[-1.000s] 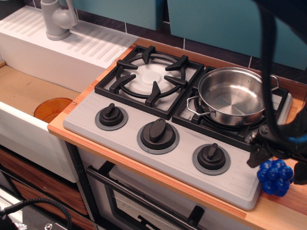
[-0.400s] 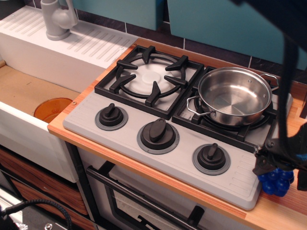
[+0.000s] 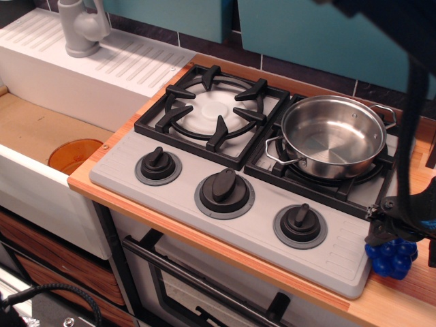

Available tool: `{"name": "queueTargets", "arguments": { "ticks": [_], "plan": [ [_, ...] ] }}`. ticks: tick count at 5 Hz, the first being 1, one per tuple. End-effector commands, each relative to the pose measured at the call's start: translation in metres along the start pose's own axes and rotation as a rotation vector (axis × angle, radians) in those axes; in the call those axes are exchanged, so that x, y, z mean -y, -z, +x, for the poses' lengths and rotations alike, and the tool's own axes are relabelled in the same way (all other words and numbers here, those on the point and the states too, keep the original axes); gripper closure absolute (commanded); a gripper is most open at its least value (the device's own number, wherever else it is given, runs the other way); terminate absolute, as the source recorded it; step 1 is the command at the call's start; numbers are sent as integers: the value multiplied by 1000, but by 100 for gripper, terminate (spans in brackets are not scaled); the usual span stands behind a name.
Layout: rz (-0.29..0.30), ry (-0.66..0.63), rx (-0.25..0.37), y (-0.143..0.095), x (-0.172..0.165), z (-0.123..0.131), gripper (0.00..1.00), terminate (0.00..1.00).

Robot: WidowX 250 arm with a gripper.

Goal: Put pot or pan on stove and put blueberry in pot or pan

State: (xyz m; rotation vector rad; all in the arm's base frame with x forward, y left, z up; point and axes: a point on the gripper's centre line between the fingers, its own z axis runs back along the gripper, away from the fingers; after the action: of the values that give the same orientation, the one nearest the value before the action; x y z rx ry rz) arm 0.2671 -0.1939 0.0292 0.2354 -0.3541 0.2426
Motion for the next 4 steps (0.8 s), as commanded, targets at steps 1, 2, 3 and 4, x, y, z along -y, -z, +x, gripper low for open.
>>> {"name": "queueTargets", "arguments": {
  "ticks": [1,2,3,4],
  "plan": [
    [-42,-41,18,-4,4,10,100,0],
    [-71,-48,8,-11,-1,13,100,0],
    [-65,-47,-5,-15,-2,14,100,0],
    [-66,-45,-14,-20,-4,14,100,0]
  ]
}}
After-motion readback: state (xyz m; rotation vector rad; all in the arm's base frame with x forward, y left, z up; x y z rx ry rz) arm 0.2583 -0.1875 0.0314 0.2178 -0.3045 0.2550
